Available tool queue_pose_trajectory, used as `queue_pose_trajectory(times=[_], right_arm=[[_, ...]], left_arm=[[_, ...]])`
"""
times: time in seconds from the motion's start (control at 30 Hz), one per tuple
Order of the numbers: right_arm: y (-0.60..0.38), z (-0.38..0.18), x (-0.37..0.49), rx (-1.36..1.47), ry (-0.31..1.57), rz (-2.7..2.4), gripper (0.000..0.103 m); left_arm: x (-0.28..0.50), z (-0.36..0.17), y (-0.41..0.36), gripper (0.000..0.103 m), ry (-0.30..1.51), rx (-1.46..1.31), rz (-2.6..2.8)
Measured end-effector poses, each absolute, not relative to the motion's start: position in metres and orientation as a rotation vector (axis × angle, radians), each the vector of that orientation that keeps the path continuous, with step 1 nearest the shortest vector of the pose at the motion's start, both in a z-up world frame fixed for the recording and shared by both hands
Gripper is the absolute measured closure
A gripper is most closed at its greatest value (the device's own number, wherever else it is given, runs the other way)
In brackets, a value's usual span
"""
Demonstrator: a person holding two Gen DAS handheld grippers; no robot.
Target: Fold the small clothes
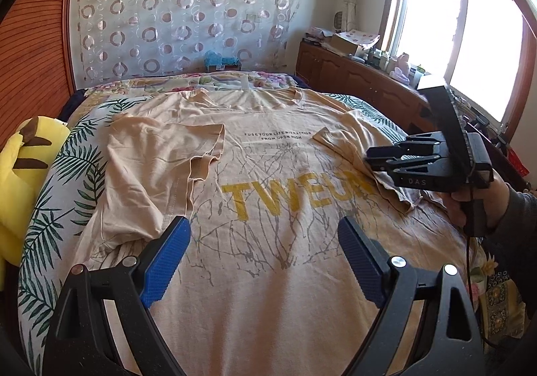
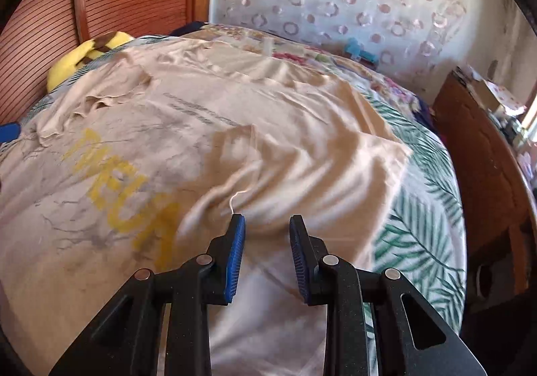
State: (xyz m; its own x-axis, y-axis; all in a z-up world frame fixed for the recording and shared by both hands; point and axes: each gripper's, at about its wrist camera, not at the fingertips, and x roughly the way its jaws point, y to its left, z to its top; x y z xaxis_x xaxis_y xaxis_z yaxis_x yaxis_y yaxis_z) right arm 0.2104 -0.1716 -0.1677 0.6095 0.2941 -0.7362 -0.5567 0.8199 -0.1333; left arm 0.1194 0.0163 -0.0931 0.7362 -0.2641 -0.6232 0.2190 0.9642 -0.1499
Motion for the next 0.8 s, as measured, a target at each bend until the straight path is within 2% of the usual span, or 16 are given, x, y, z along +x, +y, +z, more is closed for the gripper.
queue_pose_trajectory(times=[0.13,0.5,0.57,0.6,0.63,0.8], right_arm=[[-0.158,-0.159,0.203,-0.317,0.753,0.620,0.075],[-0.194,-0.147,0.217,-0.232,0.747,0.481,0.075],[-0.202,-0.145,0.224,-0.231,0.742,0.451,0.070],[-0.205,-0.146,0.228,-0.232,0.742,0.433,0.059],[-0.209,-0.146,0.232,-0.235,0.744,0.421,0.053],[-0.224,-0.151,0.264,-0.232,0.773,0.348,0.050]], left_arm=[[0.119,-0.093,0.022,0.013,0.690,-0.076,-0.258],[0.130,-0.085,0.047,0.013,0.671,-0.069,-0.229],[0.140,-0.082,0.059,0.013,0.671,-0.057,-0.202],[0.147,-0.080,0.066,0.013,0.674,-0.048,-0.189],[0.154,-0.080,0.073,0.013,0.678,-0.039,-0.176],[0.191,-0.076,0.104,0.015,0.701,-0.026,-0.148]])
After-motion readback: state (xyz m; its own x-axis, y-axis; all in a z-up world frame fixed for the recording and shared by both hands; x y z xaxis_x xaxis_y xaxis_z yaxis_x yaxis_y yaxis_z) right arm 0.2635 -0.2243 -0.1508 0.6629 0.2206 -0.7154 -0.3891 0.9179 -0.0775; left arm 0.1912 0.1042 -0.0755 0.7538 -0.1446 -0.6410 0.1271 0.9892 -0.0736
